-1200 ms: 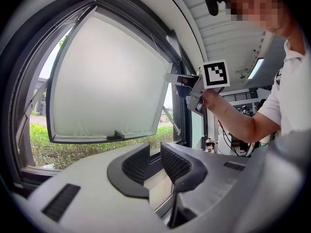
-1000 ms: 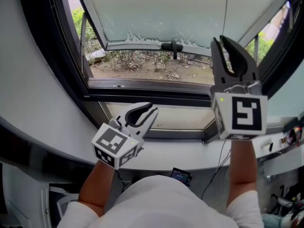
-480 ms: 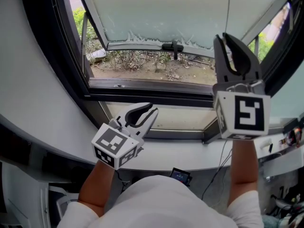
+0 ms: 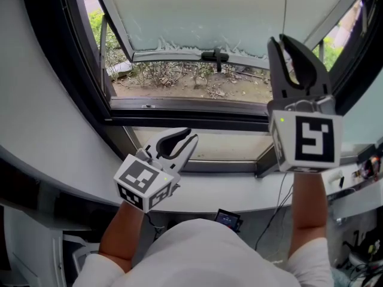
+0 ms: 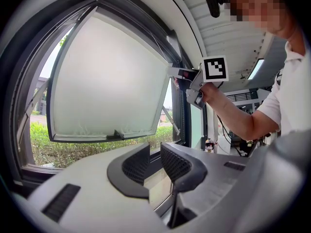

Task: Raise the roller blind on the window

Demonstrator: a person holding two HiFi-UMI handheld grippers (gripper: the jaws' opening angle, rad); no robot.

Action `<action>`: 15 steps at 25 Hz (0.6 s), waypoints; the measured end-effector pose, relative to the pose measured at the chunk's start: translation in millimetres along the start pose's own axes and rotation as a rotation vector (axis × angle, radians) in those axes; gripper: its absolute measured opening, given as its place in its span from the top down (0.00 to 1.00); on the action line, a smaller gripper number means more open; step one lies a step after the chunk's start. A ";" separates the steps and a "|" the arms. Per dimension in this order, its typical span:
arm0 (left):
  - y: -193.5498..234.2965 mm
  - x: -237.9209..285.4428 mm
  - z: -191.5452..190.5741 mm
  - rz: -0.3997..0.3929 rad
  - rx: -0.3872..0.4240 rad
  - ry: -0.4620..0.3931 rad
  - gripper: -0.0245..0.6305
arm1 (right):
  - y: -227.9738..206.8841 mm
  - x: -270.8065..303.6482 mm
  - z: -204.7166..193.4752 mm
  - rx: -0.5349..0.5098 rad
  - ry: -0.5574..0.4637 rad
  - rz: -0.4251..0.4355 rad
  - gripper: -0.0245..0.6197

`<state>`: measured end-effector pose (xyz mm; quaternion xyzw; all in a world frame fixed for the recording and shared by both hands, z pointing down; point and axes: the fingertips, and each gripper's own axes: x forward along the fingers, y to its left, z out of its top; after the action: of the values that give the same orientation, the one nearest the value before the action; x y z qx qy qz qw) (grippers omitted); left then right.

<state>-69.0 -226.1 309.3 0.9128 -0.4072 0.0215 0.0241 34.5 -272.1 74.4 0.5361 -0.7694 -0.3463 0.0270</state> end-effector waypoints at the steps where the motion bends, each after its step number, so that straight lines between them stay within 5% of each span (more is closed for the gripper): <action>1: -0.3 -0.1 0.0 0.000 0.001 0.000 0.84 | -0.1 -0.2 0.5 -0.004 -0.002 -0.003 0.85; 15: -0.2 -2.3 1.3 0.014 0.002 -0.001 0.84 | -5.4 -1.3 2.3 -0.027 0.001 -0.033 0.85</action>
<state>-70.4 -224.3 307.9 0.9099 -0.4137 0.0215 0.0229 38.5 -270.9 70.1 0.5487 -0.7555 -0.3569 0.0290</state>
